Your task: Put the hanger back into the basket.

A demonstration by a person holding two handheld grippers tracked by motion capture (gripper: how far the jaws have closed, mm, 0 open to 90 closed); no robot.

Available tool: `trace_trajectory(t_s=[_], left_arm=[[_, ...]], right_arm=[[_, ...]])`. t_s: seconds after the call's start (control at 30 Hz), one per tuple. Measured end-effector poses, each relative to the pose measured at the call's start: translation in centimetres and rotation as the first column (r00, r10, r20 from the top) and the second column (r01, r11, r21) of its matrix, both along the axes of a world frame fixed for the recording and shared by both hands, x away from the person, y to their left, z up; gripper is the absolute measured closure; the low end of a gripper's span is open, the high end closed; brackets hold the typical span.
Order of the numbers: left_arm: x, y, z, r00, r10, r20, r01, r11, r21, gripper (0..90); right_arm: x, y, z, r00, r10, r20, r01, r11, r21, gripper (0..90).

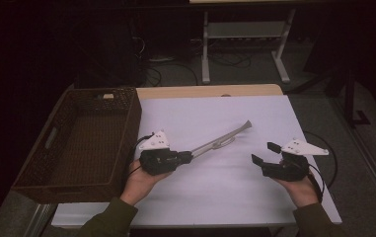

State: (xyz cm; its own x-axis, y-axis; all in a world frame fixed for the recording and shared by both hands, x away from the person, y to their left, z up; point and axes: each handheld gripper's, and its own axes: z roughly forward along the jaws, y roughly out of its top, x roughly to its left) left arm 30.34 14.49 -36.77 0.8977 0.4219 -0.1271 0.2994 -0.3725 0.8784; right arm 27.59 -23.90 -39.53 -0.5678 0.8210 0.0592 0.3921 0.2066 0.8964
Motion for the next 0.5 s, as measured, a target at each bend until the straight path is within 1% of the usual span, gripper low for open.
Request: trace_trajectory(t_s=[0.1,0.17,0.27,0.3,0.37,0.5], left_arm=[[0.0,0.1,0.4,1.0,0.004,0.001,-0.004,0.9999,-0.009,83.4],[0.0,0.2,0.8,1.0,0.005,-0.003,-0.005,0.9999,-0.011,83.4],[0.1,0.5,1.4,0.9999,0.007,-0.012,-0.007,0.9996,-0.026,83.4],[0.2,0.6,1.7,0.9999,0.006,-0.01,-0.007,0.9997,-0.023,83.4],[0.3,0.9,2.3,0.9999,0.008,-0.013,-0.008,0.9995,-0.032,83.4],[0.4,1.4,3.7,1.0,0.009,0.002,-0.009,0.9994,-0.032,83.4]], right_arm=[[0.0,0.0,0.0,1.0,0.001,0.004,-0.001,1.0,-0.001,26.2],[0.0,0.0,0.0,1.0,0.002,0.004,-0.002,1.0,-0.002,26.2],[0.0,0.0,0.0,1.0,0.003,0.002,-0.003,1.0,-0.003,26.2],[0.0,0.0,0.0,1.0,0.004,0.004,-0.004,1.0,-0.003,26.2],[0.0,0.1,0.0,1.0,0.006,0.008,-0.006,1.0,-0.007,26.2],[0.0,0.0,0.0,1.0,0.004,0.003,-0.004,1.0,-0.003,26.2]])
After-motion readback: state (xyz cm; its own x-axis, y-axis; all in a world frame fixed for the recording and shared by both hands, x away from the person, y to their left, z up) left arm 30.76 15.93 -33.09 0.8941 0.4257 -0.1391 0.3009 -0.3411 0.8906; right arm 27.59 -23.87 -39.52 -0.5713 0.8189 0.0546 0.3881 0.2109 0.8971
